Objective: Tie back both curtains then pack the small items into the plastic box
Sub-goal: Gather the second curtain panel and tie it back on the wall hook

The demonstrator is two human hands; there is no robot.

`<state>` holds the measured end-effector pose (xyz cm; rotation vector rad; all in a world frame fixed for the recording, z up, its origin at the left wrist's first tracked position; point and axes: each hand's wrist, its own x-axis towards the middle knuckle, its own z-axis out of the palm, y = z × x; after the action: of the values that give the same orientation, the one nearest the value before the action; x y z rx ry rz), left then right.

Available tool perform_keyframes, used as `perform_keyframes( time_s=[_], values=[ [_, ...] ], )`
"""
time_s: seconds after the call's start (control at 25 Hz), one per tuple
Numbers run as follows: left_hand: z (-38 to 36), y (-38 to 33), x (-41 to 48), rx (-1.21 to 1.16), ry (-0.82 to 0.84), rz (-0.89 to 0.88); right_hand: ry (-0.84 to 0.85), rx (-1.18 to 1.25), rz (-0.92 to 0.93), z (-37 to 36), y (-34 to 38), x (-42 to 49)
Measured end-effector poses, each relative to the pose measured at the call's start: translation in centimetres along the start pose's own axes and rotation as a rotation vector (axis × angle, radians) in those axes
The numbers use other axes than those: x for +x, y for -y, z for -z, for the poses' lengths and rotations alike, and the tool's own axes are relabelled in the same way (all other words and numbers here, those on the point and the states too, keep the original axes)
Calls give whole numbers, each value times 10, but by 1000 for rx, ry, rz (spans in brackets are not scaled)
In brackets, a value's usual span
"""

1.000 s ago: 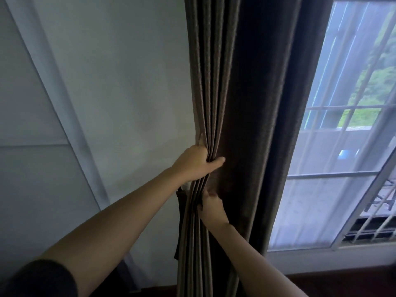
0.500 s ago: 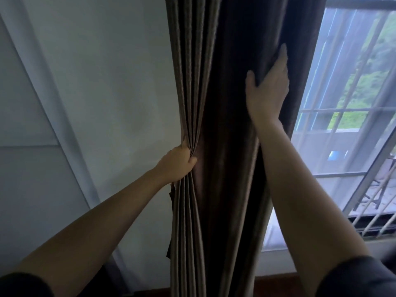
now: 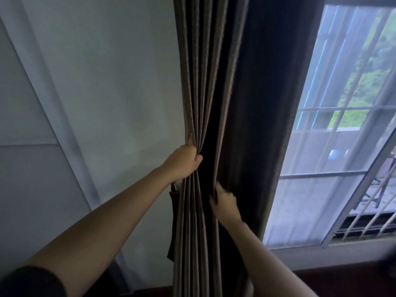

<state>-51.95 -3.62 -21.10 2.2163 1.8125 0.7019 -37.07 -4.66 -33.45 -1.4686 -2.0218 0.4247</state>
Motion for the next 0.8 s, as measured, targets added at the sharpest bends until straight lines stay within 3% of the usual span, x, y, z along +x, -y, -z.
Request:
perform_keyframes(
  time_s=[0.08, 0.44, 0.8],
  values=[
    [0, -1, 1, -12, 2, -5, 69, 14, 4, -12, -3, -11],
    [-1, -13, -5, -146, 107, -58, 60, 90, 5, -21, 8, -16],
    [-13, -23, 5, -16, -22, 17, 108, 48, 75, -15, 25, -38]
  ],
)
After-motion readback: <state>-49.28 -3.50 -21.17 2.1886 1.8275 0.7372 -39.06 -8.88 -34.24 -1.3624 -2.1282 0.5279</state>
